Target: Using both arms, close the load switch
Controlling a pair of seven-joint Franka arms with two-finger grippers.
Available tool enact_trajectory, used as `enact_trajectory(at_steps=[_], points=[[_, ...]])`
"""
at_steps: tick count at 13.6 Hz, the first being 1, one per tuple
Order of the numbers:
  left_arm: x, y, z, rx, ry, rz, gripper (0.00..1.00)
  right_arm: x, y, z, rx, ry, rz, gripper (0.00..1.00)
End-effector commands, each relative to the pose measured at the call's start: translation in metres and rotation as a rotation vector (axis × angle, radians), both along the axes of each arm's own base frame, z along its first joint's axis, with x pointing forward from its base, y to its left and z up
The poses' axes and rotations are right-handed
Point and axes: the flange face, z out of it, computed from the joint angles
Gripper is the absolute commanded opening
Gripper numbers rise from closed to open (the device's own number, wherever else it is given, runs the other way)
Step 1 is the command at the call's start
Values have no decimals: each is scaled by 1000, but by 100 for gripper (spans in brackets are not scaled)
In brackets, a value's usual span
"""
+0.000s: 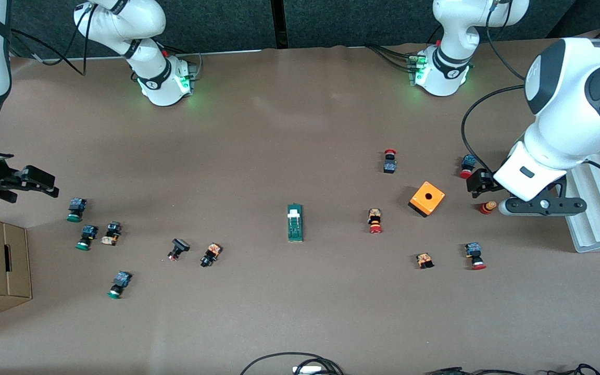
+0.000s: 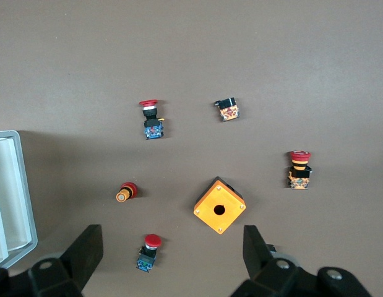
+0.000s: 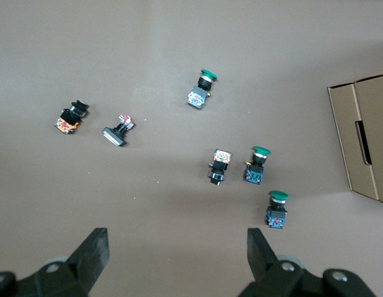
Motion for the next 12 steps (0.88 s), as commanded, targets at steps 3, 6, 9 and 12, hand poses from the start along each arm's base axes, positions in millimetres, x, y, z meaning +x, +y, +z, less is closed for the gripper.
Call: enact_trajectory(at_steps=[3,6,9,12], points=[[2,4,20,5,-21,12,100,-2,1,6,-21,-11,11,100],[0,8,18,9,-10,11,100,-2,1,6,-21,-11,11,100],[-3,11,11,13,44,20,100,-2,1,7,-21,-10,11,100],[-9,-6,6,-40,59,31,100,-3,1,8,-22,-10,13,100]])
